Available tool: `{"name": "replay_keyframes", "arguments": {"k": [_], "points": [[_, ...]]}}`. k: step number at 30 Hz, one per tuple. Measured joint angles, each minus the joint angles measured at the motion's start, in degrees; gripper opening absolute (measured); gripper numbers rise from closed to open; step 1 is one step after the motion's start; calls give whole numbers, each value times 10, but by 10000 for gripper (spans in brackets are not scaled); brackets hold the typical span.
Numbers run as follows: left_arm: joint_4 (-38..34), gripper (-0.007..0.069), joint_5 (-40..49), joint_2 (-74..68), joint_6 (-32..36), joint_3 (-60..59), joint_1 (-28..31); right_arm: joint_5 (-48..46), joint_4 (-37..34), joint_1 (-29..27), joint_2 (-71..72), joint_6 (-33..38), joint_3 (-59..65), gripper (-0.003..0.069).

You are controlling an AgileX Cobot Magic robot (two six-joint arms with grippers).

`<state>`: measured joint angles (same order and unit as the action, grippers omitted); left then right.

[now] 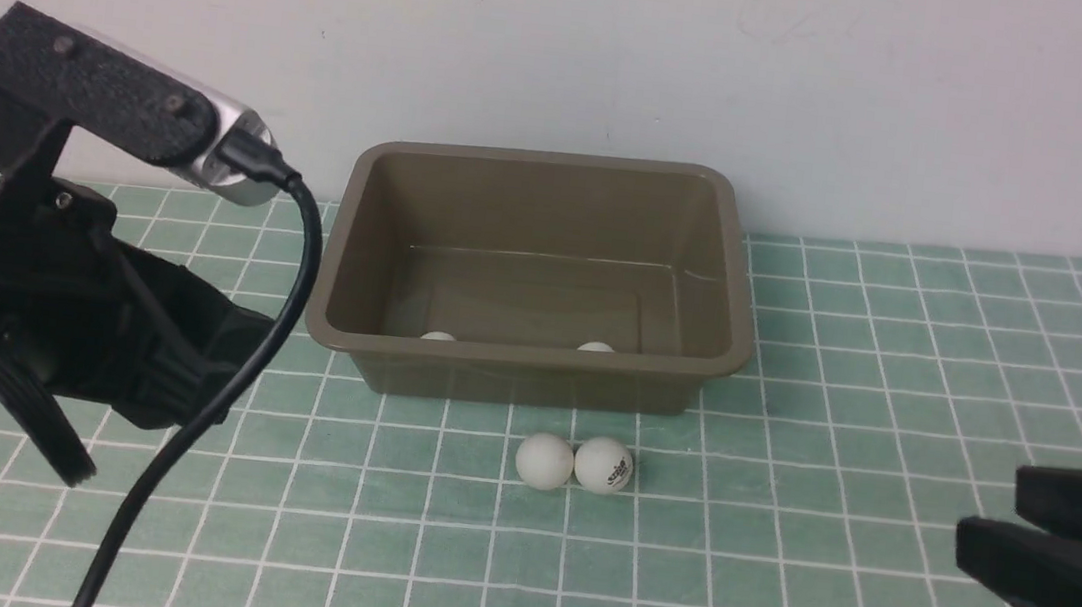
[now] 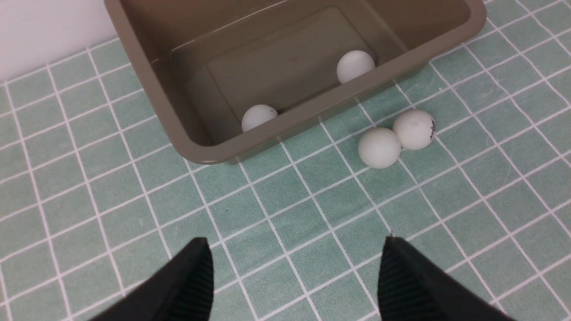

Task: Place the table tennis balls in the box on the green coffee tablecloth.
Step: 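Reach for and grasp a ping pong ball on the table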

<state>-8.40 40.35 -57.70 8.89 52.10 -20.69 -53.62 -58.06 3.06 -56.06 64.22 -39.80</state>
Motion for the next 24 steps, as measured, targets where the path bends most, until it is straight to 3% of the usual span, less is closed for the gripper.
{"name": "replay_keyframes", "arguments": {"k": [10, 18, 24], "points": [[-2, 447, 0, 0, 0, 0, 0, 22, -2, 22, -142, 55, -33, 327], [-2, 447, -1, 0, 0, 0, 0, 120, 23, 127, -216, 50, -33, 327], [-2, 447, -1, 0, 0, 0, 0, 207, 35, 218, -264, 0, -48, 327]]}}
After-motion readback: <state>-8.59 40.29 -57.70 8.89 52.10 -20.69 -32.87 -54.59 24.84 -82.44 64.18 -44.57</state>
